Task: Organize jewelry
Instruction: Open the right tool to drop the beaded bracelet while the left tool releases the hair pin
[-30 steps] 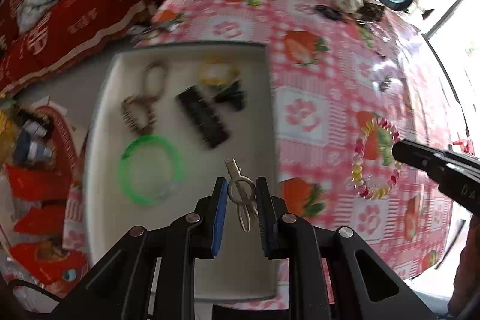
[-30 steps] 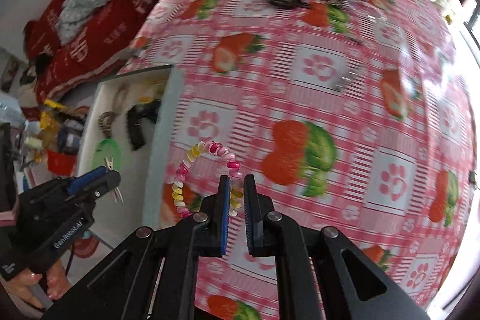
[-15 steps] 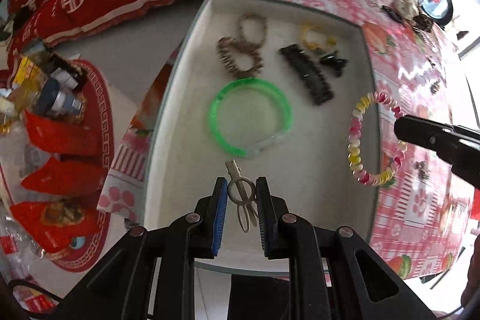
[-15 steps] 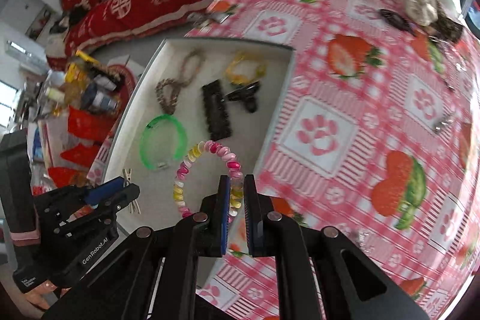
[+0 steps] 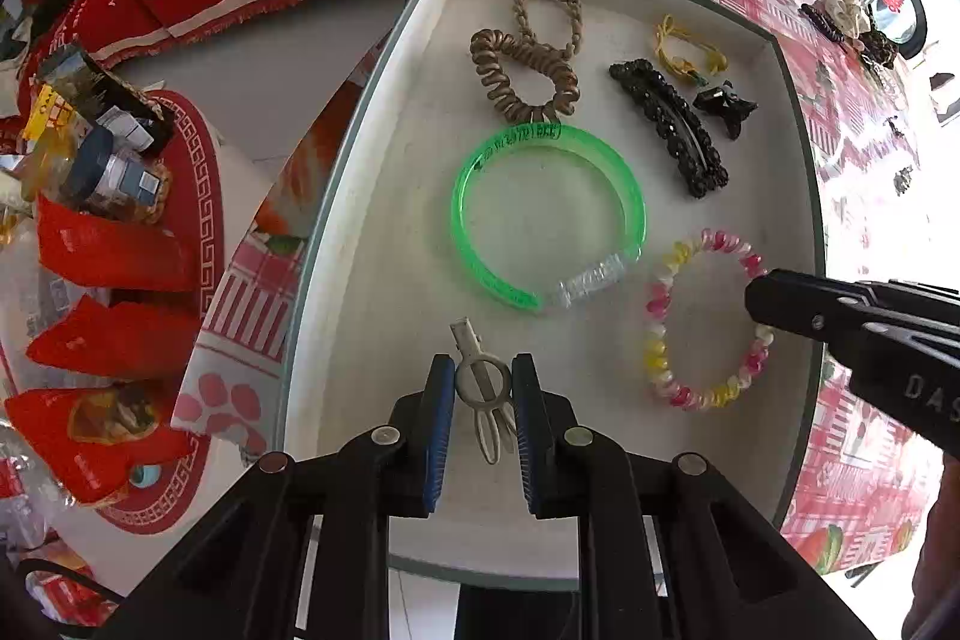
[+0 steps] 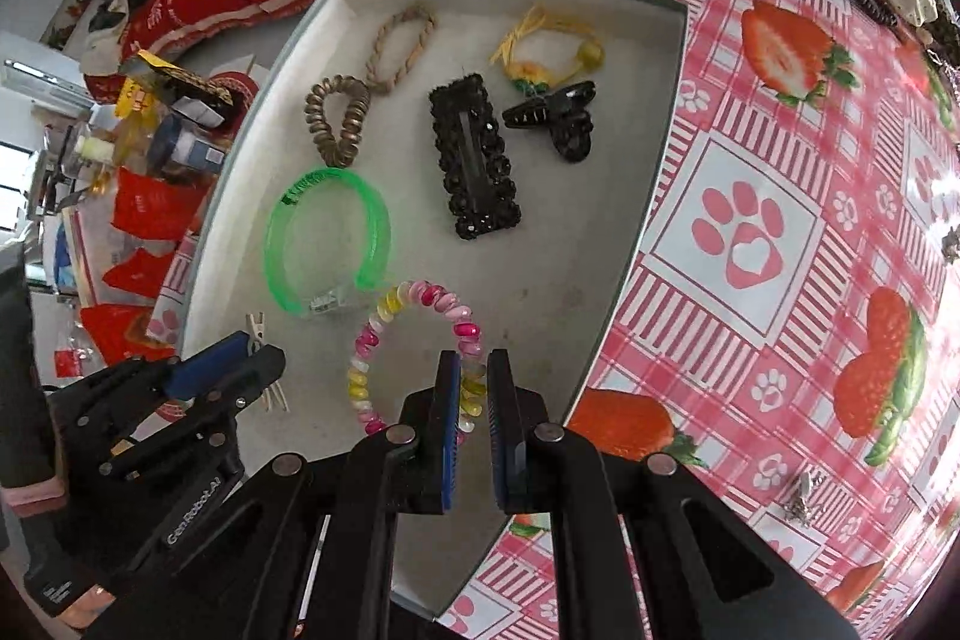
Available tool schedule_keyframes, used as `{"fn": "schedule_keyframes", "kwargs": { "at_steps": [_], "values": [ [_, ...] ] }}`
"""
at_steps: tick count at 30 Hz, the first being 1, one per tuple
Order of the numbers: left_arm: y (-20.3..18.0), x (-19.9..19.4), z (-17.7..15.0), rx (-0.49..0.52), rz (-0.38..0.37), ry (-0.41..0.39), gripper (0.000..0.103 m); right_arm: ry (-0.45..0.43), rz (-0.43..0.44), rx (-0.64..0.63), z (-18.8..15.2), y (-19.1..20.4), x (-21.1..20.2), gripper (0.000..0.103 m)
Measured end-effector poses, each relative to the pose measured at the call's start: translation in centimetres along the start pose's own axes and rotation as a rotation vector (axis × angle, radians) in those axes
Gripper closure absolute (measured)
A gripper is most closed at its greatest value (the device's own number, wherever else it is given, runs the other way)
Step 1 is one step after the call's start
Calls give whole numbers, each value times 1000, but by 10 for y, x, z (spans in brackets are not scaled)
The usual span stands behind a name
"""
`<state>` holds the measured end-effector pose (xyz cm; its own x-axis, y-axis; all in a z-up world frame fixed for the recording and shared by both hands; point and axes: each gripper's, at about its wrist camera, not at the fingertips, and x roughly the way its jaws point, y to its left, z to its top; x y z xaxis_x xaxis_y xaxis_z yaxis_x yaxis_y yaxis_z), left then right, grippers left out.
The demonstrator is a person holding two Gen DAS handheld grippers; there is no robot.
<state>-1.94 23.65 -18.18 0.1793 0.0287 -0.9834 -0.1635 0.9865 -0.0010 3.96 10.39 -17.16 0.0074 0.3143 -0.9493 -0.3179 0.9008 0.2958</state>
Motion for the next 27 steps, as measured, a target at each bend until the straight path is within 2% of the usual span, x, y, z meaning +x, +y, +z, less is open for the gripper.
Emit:
{"fn": "schedule_keyframes", "kwargs": {
  "at_steps": [11,20,27],
  "values": [
    [0,8,9,-1,8,-11,77,10,-27,34,17,-6,16,93],
    [1,8,13,20,31,-21,77,-16,-53,50,37,-18,12,93],
    [-2,7,13,29,39,-12,77,-15,-54,42,38,-19,11,93]
  ]
}}
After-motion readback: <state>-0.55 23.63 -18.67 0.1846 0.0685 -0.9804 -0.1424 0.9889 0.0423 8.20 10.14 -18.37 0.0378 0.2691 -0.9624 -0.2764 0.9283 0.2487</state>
